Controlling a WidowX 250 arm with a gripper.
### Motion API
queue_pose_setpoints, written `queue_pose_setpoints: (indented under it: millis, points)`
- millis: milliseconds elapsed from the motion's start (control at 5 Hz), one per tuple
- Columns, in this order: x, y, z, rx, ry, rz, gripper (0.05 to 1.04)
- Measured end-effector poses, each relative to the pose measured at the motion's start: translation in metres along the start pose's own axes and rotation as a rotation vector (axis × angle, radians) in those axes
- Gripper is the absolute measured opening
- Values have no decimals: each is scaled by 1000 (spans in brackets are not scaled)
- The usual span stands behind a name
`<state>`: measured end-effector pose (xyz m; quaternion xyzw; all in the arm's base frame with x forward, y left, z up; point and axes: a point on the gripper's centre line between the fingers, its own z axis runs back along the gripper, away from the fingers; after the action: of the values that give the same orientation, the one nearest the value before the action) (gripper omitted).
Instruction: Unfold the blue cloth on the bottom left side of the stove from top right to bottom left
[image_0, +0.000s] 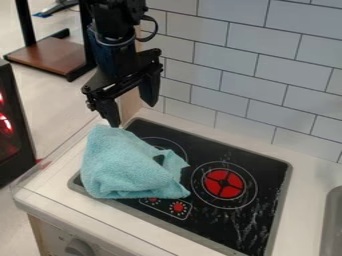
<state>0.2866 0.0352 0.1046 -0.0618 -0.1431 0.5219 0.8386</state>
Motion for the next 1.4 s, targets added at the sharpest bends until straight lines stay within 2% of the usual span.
queue_pose_setpoints:
  millis: [200, 400, 800, 1200, 1400]
  points:
    - [-3, 4, -4, 17, 14, 4, 999]
    - [-19, -3, -18, 40, 69, -16, 999]
    - [-51, -30, -44, 76, 113, -100, 999]
    - [-68, -19, -59, 146, 102, -157, 999]
    - [-71, -6, -46, 138, 79, -160, 999]
